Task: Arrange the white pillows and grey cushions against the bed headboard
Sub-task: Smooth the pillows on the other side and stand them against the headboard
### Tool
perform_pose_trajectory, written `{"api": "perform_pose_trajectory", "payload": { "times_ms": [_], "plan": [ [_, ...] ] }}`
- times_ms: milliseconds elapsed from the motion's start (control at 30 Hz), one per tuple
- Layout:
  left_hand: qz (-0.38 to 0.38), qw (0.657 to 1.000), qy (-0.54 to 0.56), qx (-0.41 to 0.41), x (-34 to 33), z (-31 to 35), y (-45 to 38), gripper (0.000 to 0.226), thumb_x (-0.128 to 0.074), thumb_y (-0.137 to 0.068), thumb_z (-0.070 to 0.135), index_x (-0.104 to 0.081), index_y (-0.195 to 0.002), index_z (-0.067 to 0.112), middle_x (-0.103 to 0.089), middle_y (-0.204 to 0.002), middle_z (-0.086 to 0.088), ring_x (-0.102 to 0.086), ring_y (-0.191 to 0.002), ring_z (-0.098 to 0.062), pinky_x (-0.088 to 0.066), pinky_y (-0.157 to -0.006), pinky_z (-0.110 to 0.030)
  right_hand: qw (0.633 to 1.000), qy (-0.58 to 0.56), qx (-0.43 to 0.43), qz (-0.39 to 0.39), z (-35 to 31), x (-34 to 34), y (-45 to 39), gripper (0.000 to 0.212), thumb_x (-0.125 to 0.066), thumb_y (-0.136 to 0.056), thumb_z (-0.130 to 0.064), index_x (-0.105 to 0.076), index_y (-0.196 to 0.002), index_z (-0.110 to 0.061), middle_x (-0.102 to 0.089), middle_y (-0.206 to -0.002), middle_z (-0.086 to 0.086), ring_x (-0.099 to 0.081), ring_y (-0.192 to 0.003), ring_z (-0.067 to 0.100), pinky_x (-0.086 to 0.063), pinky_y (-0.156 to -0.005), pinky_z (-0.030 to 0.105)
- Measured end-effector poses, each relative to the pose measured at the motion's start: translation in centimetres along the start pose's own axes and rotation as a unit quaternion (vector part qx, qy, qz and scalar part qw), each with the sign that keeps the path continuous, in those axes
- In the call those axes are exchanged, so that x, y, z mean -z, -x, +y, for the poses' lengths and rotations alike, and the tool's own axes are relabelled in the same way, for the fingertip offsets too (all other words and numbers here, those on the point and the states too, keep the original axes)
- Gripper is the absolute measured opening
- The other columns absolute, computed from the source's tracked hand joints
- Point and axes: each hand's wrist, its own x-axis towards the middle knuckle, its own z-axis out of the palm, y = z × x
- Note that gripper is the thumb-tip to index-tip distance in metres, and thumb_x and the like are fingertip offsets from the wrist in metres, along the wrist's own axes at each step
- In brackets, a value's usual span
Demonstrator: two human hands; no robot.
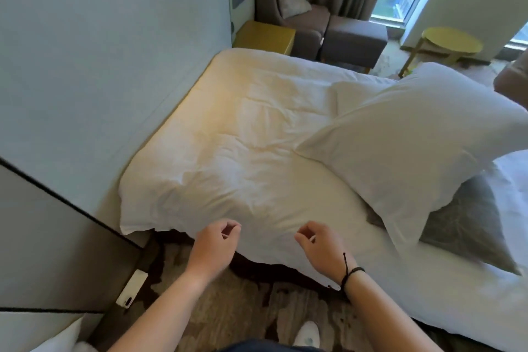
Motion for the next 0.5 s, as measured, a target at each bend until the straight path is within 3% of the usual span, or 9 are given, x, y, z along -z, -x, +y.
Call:
{"api": "perform_pose_trajectory", "payload": {
  "times_ms": [167,400,500],
  "plan": [
    [-0.041,0.999,-0.010,-0.010,-9.0,7.6,-1.6,0.021,-0.057,-0.094,0.040,-0.069,-0.079,0.032,-0.069,-0.069,0.011,-0.063,-0.065,0.001,-0.046,-0.053,-0.015,0.997,-0.057,-0.018,0.057,7.1,7.3,-1.8,0.012,-0.061,-0.091,-0.041,-0.064,-0.085,-0.031,-0.067,-0.083,-0.012,-0.061,-0.079,0.007,-0.054,-0.075,0.036],
    [-0.054,0.995,-0.054,-0.058,-16.0,15.8,-3.8,0.022,-0.062,-0.091,0.035,-0.067,-0.071,0.027,-0.067,-0.067,0.012,-0.060,-0.065,0.004,-0.040,-0.057,-0.018,0.984,-0.114,-0.055,0.124,15.0,14.0,-1.9,0.010,-0.062,-0.091,-0.043,-0.063,-0.084,-0.036,-0.066,-0.081,-0.015,-0.060,-0.075,0.000,-0.050,-0.067,0.022],
    [-0.079,0.991,-0.074,-0.081,-19.1,18.3,-5.3,0.019,-0.063,-0.090,0.033,-0.068,-0.073,0.026,-0.065,-0.065,0.014,-0.058,-0.064,0.005,-0.039,-0.057,-0.015,0.975,-0.131,-0.084,0.159,18.5,15.6,-1.8,0.008,-0.062,-0.091,-0.041,-0.064,-0.088,-0.034,-0.065,-0.081,-0.017,-0.059,-0.073,-0.004,-0.042,-0.059,0.012]
  ]
}}
